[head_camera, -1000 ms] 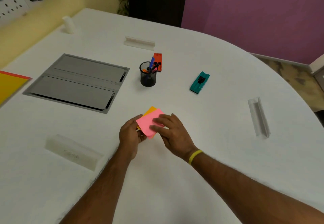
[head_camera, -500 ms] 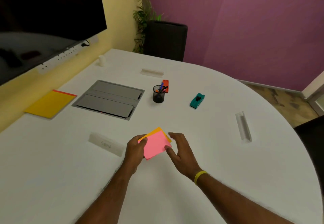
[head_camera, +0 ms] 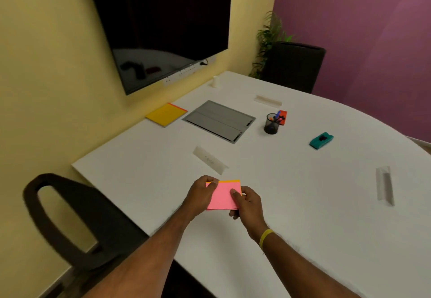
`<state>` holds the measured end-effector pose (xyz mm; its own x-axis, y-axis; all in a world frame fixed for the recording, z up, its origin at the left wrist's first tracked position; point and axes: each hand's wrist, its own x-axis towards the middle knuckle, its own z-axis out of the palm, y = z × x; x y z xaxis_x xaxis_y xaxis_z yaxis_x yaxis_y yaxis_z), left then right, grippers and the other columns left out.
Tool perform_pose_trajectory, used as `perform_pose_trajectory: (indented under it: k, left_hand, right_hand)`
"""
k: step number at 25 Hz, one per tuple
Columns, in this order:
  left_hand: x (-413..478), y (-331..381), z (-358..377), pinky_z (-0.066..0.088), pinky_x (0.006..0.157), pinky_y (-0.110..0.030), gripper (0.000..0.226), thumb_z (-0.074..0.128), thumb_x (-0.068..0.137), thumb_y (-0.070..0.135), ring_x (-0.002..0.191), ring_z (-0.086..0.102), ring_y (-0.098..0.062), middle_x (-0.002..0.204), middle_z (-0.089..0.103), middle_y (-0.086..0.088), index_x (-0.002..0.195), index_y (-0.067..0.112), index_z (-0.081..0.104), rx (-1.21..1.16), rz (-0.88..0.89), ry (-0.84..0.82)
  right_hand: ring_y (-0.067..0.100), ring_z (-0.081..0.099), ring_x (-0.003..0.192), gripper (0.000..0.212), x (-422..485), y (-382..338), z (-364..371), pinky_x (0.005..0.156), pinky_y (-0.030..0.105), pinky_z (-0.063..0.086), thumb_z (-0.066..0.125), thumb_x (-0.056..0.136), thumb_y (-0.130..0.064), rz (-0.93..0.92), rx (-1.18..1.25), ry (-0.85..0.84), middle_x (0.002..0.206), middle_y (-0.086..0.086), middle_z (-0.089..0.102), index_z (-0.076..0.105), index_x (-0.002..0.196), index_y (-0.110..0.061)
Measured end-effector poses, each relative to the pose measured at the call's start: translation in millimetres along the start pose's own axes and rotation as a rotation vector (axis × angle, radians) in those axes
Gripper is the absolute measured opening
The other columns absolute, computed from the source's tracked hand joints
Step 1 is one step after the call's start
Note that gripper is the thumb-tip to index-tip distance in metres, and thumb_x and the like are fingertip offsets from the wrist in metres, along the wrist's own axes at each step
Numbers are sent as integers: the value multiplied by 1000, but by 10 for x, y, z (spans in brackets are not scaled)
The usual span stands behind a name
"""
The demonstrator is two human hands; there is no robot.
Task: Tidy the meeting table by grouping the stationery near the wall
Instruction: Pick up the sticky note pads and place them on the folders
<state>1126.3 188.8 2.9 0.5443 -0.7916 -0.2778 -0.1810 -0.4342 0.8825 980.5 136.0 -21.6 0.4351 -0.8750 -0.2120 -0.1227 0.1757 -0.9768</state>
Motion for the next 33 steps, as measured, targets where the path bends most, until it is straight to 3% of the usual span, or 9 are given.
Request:
perform_pose_trajectory:
  k: [3, 7, 11, 15, 26, 30, 33]
  left_hand:
    - [-98, -157, -454, 48, 52, -27, 21, 47, 99, 33, 87, 57, -20, 111, 60, -7, 108, 18, 60, 12, 39, 26]
    - [-89, -469, -1196, 50, 54, -27, 27, 50, 97, 40, 86, 59, -18, 109, 60, -6, 114, 20, 57, 65, 92, -26]
    - [-6, -902, -2100, 44, 79, -31, 49, 49, 95, 50, 95, 59, -18, 100, 62, 3, 136, 25, 42, 350, 183, -139]
    - [143, -1171, -2812, 45, 95, -37, 59, 46, 92, 59, 111, 57, -19, 122, 61, 1, 140, 25, 39, 531, 202, -143]
    - [929, -1351, -3652, 37, 103, -43, 69, 34, 91, 68, 125, 48, -24, 140, 51, -4, 143, 22, 37, 1091, 375, -85]
    - [1390, -1407, -3917, 35, 104, -42, 91, 11, 80, 81, 130, 43, -23, 143, 47, -4, 143, 21, 38, 1228, 509, -26]
    - [1785, -1506, -4008, 24, 114, -44, 106, -1, 71, 87, 144, 26, -23, 155, 33, -7, 147, 22, 31, 1216, 522, -48]
  right_hand:
    - [17, 53, 43, 17, -123, -58, 439, 41, 25, 40, 53, 99, -22, -30, -16, -15, 59, 11, 59, 59, 101, -5]
    - [16, 51, 44, 16, -161, -37, 1170, 41, 23, 38, 54, 99, -23, -48, -36, 14, 64, 12, 59, 60, 99, -8]
    - [15, 50, 45, 17, -269, 119, 1970, 43, 21, 39, 54, 99, -24, -21, -13, 108, 70, 10, 59, 61, 98, -9]
    - [15, 50, 50, 20, -388, 199, 2506, 46, 21, 41, 55, 99, -28, 40, -2, 198, 73, 10, 59, 61, 98, -8]
    - [16, 52, 53, 26, 478, 91, 3110, 47, 23, 43, 55, 98, -30, 35, -5, 298, 70, 11, 61, 60, 99, -5]
    - [17, 52, 52, 25, 878, 140, 3369, 48, 25, 44, 56, 98, -30, 82, -14, 286, 68, 9, 61, 61, 99, -5]
    - [17, 51, 50, 26, 1181, 185, 3552, 48, 25, 43, 56, 98, -29, 132, -8, 316, 67, 10, 61, 61, 99, -4]
